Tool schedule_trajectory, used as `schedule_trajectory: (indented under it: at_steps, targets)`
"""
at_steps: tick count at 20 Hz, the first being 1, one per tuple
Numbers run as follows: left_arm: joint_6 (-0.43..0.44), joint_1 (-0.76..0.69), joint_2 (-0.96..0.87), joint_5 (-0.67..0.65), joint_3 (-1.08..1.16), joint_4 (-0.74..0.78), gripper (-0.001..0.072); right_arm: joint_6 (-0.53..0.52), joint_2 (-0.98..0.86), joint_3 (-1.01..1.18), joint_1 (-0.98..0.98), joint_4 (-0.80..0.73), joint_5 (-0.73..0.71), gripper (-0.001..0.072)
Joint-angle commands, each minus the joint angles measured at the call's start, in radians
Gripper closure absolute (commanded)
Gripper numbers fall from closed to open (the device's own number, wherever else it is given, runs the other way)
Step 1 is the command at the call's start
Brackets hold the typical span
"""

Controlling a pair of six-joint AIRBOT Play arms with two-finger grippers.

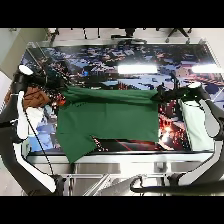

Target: Fold the shirts.

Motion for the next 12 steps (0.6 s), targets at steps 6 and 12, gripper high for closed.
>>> schedule_trajectory:
  at_steps: [6,12]
  targets:
    - [-0.031,-0.043,0.003,0.069,-0.074,0.092,0.0525,-0.002,-0.003,-0.034,0.003,-0.004,-0.027,0.0485]
    - [-0.261,0.022,0.008,-0.309,0.101,0.164,0.0102,0.150,0.203,-0.037,-0.074,-0.169,0.164,0.0283]
